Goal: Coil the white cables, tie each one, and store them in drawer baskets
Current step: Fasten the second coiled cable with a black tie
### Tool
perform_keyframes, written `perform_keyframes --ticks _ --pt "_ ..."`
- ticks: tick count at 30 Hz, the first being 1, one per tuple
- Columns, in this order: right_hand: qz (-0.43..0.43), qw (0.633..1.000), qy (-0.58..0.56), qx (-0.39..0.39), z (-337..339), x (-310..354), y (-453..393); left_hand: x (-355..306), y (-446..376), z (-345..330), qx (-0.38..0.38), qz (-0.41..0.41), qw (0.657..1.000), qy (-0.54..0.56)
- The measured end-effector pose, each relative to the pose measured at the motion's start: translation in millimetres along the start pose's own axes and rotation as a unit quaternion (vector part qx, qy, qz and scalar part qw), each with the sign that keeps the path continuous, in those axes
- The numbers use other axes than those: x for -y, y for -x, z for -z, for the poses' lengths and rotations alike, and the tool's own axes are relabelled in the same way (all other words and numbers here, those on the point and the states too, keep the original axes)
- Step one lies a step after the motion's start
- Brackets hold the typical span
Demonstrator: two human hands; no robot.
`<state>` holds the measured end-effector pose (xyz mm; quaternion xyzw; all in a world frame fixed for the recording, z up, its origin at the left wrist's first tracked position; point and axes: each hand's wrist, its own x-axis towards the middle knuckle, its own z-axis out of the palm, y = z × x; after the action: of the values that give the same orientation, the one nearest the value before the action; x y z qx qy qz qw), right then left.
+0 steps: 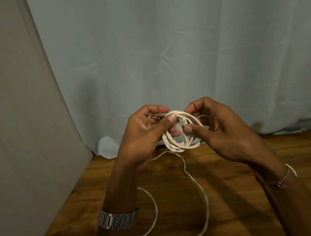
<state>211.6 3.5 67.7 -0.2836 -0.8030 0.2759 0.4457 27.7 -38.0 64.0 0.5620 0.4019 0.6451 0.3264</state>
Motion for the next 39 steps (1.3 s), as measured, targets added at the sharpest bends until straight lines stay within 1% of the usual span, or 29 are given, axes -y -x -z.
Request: perform_keyframes --ticks 5,11,13,17,21,24,27,30,33,35,37,39 --pt "0.001 0.998 -0.048 0.034 3 -1 0 0 -1 -1 -0.009 -0.006 1.000 -0.013" --pt "0.001 0.998 -0.043 0.047 5 -2 0 1 -1 1 0.013 0.018 0.999 0.026" --pt "0.002 0.998 -0.042 0.051 5 -3 1 2 -1 1 0.015 0.016 0.999 0.024" --pt "-0.011 0.997 -0.066 0.046 8 -1 0 3 -1 -3 -0.010 -0.005 1.000 -0.002" --pt "-0.038 0.994 -0.068 0.072 12 -3 -1 6 -1 -6 -0.036 -0.007 0.999 -0.005" --pt "-0.036 0.993 -0.022 0.110 10 -5 0 7 -1 -9 -0.053 0.009 0.998 0.040" --pt "-0.016 0.990 -0.041 0.134 6 -5 0 7 -2 -14 -0.064 0.037 0.993 0.096" --pt "-0.005 0.993 -0.042 0.108 5 -9 -3 6 -4 -12 -0.050 0.080 0.988 0.121" --pt "-0.016 0.993 -0.090 0.068 6 -11 -4 2 -4 -4 -0.007 0.113 0.992 0.060" --pt "-0.006 0.993 -0.105 0.052 6 -12 -5 3 -4 -2 0.009 0.127 0.991 0.047" --pt "-0.001 0.991 -0.126 0.051 1 -10 -6 5 -4 -7 0.001 0.135 0.988 0.076" --pt "0.034 0.994 -0.095 0.046 -6 -10 -6 7 -5 -16 -0.024 0.140 0.982 0.128"
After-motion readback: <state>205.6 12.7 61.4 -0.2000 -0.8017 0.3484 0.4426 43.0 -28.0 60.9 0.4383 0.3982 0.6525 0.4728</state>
